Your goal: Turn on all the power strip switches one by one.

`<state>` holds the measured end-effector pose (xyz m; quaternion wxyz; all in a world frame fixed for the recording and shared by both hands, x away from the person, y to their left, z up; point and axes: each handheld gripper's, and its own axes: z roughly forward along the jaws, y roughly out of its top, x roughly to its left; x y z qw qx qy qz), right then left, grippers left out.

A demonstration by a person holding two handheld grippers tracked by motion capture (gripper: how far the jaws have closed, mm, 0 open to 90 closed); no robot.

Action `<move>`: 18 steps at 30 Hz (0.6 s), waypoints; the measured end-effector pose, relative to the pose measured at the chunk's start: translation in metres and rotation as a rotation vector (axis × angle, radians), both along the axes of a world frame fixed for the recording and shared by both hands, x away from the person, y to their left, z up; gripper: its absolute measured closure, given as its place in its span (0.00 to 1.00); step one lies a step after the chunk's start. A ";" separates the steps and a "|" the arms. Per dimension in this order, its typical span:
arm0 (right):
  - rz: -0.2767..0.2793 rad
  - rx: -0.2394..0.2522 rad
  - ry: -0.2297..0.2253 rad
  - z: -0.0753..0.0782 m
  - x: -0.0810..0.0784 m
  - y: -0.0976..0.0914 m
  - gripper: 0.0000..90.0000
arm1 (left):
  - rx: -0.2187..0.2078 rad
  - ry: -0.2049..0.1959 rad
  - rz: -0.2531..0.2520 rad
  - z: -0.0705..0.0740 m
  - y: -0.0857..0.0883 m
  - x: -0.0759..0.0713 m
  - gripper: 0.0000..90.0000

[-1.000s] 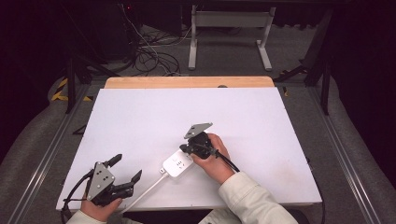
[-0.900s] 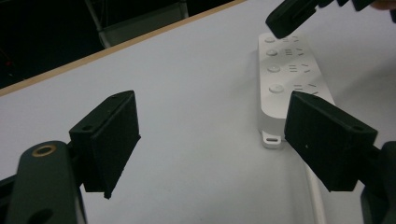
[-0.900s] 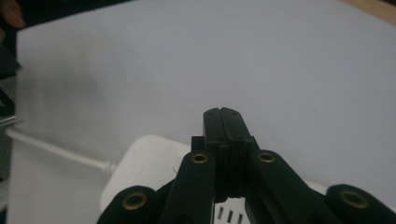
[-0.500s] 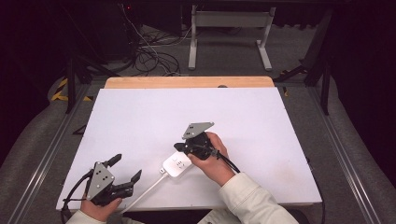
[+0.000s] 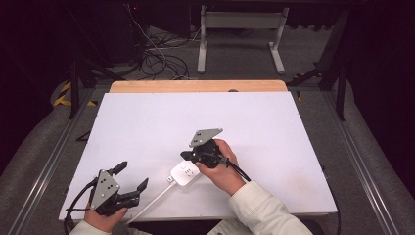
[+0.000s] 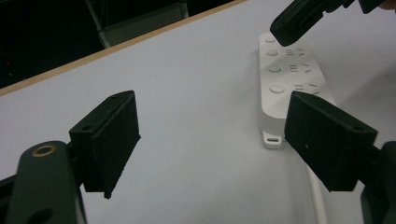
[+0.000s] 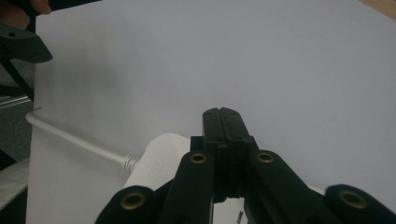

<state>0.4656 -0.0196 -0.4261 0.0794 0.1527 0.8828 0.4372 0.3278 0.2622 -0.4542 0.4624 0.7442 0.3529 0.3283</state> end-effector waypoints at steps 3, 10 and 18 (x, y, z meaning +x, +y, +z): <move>0.030 -0.005 0.001 -0.001 -0.002 0.003 1.00 | 0.000 0.002 -0.001 0.000 0.000 0.000 0.20; 0.043 -0.045 0.022 -0.016 -0.005 0.011 1.00 | -0.002 0.001 -0.001 0.000 0.000 0.000 0.20; 0.038 -0.084 0.044 -0.030 -0.006 0.016 1.00 | -0.001 0.001 -0.002 0.000 0.000 0.000 0.20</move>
